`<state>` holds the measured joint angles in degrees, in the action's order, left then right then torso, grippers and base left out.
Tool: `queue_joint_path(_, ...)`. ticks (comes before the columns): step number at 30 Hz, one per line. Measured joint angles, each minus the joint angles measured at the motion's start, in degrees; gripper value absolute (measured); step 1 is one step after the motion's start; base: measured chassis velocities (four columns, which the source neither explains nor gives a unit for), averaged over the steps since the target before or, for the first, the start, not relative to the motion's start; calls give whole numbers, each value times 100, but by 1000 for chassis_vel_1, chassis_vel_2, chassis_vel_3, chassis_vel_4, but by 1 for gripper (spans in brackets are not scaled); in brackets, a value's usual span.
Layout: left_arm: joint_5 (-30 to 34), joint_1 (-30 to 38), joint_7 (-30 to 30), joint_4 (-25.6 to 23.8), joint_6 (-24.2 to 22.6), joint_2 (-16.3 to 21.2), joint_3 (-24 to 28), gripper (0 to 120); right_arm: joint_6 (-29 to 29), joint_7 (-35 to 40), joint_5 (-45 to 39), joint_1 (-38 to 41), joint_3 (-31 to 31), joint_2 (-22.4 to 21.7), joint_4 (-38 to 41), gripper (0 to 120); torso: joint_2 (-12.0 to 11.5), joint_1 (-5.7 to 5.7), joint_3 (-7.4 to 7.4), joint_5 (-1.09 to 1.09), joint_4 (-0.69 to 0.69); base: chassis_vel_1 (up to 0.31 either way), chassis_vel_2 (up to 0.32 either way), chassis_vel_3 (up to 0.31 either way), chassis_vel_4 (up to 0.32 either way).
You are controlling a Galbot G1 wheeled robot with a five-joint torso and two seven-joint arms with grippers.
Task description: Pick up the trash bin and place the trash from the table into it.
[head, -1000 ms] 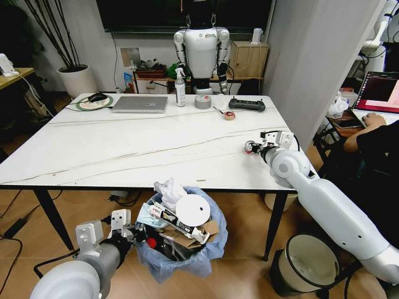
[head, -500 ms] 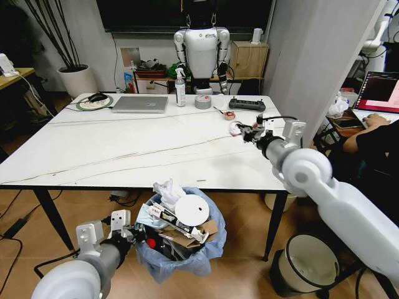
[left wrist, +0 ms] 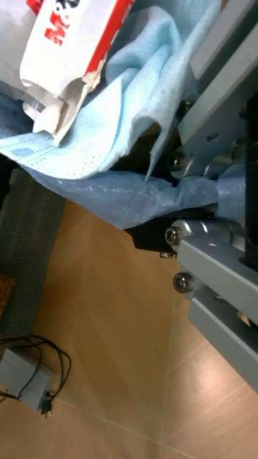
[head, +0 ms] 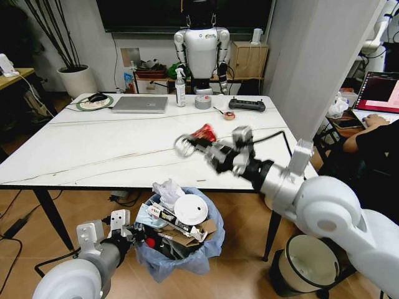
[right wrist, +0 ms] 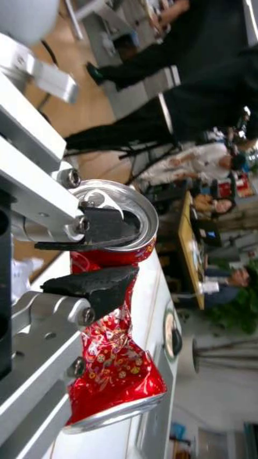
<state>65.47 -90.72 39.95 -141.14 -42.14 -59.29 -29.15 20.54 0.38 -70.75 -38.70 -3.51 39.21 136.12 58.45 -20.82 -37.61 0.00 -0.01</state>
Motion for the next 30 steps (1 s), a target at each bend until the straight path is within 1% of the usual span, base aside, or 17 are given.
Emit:
queue_joint_path(2,0,6,7,11,0,0,23,2,-64,-346,190,-88,-94,-123,53,7,0,-1,0,0,0,0,0,0,0)
queue_joint_path(3,0,6,7,11,0,0,23,2,-64,-346,190,-88,-94,-123,53,7,0,-1,0,0,0,0,0,0,0)
queue_joint_path(5,-5,10,11,23,0,-8,37,2,-182,-774,567,-213,-206,-213,13,7,0,0,0,0,0,0,0,0,0)
queue_joint_path(8,-7,10,14,24,0,-16,41,2,-225,-1152,944,-401,-296,-253,-36,7,0,0,0,1,-1,0,0,0,0)
queue_joint_path(13,-10,11,15,32,0,-14,41,2,-213,-1268,1072,-416,-501,-259,43,7,0,0,-1,1,-1,0,0,0,0)
queue_joint_path(16,-38,8,18,45,0,-35,68,2,-66,-1297,1188,-235,-804,-268,89,7,0,0,-1,0,0,0,0,0,0)
queue_joint_path(19,-44,10,19,45,0,-46,77,2,-14,-1298,1252,-205,-894,-275,90,7,0,-1,-1,0,1,0,0,0,0)
queue_joint_path(22,-61,8,22,44,0,-71,85,2,68,-1263,1503,-265,-1029,-280,19,7,0,-1,0,0,0,0,0,0,0)
queue_joint_path(30,-63,14,23,18,0,-77,77,2,30,-1265,1789,-411,-1072,-239,-284,7,0,-1,-1,1,0,0,0,0,0)
